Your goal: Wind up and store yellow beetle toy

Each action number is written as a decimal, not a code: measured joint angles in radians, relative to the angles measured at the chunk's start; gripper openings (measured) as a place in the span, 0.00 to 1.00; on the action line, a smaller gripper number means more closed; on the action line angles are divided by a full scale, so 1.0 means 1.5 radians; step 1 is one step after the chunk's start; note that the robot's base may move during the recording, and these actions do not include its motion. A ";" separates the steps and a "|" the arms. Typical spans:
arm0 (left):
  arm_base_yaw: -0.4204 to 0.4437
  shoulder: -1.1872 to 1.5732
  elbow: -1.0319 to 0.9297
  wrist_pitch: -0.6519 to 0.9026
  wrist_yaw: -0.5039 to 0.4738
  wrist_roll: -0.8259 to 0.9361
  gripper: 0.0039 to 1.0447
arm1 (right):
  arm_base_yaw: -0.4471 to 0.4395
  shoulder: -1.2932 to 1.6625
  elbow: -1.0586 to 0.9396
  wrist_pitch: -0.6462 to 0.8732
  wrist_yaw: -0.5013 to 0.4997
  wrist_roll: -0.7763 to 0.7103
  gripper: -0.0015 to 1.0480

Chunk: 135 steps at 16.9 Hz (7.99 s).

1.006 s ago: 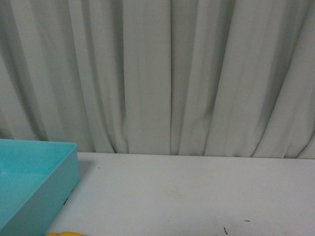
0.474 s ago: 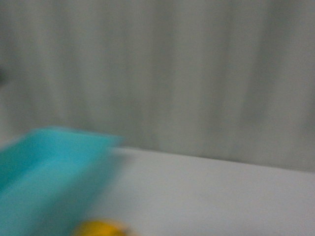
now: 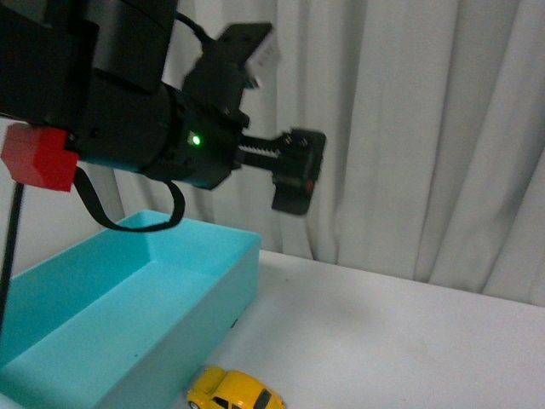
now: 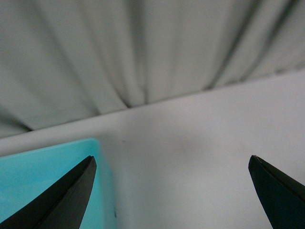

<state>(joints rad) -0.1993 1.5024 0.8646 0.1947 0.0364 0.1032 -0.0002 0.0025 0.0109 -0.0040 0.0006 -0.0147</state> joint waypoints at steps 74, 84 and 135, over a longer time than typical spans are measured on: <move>0.305 0.018 0.063 -0.197 0.061 0.315 0.94 | 0.000 0.000 0.000 0.000 0.000 0.000 0.94; 0.243 -0.516 -0.368 0.145 0.091 -0.053 0.17 | 0.000 0.000 0.000 0.001 0.000 0.000 0.94; 0.133 -0.998 -0.570 -0.132 -0.025 -0.067 0.94 | 0.000 0.000 0.000 -0.001 0.000 0.000 0.94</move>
<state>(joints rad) -0.0002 0.0059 0.0101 -0.0036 -0.0006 0.0032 -0.0002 0.0025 0.0109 -0.0048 0.0006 -0.0147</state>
